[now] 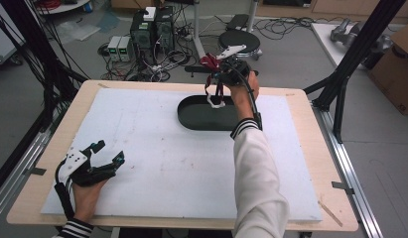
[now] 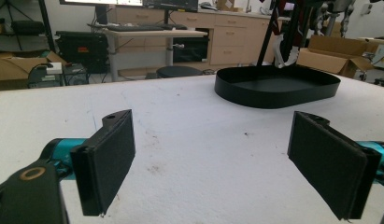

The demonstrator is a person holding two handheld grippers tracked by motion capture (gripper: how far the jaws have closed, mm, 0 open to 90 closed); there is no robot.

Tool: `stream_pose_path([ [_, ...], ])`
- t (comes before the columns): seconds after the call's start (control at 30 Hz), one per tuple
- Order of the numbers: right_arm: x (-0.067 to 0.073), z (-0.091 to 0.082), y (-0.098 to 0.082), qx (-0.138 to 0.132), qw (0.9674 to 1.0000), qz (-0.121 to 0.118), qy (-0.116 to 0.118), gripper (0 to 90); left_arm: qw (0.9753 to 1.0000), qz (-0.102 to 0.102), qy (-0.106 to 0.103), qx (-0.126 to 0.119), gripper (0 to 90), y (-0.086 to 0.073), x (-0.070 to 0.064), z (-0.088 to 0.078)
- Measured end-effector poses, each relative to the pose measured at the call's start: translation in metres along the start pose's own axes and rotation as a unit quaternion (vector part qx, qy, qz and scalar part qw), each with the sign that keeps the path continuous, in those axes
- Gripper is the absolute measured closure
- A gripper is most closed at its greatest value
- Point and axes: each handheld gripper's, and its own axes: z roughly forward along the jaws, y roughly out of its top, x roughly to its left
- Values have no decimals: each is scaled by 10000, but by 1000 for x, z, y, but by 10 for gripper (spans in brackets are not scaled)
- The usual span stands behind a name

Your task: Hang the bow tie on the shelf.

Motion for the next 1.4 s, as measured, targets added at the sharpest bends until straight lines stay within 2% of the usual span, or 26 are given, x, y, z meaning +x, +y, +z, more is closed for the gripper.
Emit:
stream_pose_path([
  [0.23, 1, -2, -1, 59, 9999, -61, -61, 611, 10000, 1, -1, 5, 154, 0, 0, 0],
  [0.4, 2, -10, -1, -56, 9999, -29, -122, 491, 10000, -1, 0, 9, 154, 0, 0, 0],
  [0.6, 0, -26, -8, -360, 9990, 217, -122, 346, 10000, 25, 1, 18, 154, 0, 0, 0],
  [0.77, 0, -43, -17, -628, 9959, 651, 7, 180, 10000, -9, 10, 28, 155, 0, 0, 1],
  [0.83, 1, -52, -20, -777, 9937, 791, 141, 142, 10000, -10, 13, 47, 154, 0, 0, 1],
  [0.87, 3, -57, -21, -940, 9920, 825, 179, 118, 10000, -2, 21, 36, 154, 0, 0, 1],
  [0.97, 7, -74, -26, -1272, 9872, 899, 346, 103, 10000, 34, 32, 22, 154, 0, 0, 0],
  [1.03, 10, -85, -29, -1365, 9848, 960, 476, 102, 10000, 19, 33, 15, 154, 0, 0, 0],
  [1.13, 17, -104, -38, -1730, 9771, 1014, 713, 101, 10000, 15, 23, 1, 154, 0, 0, 0],
  [1.23, 26, -123, -51, -2020, 9715, 968, 782, 102, 10000, 24, 10, -20, 154, 0, 0, -1],
  [1.4, 38, -153, -75, -2209, 9669, 947, 855, 102, 10000, 62, 22, -75, 154, 0, -1, -2],
])
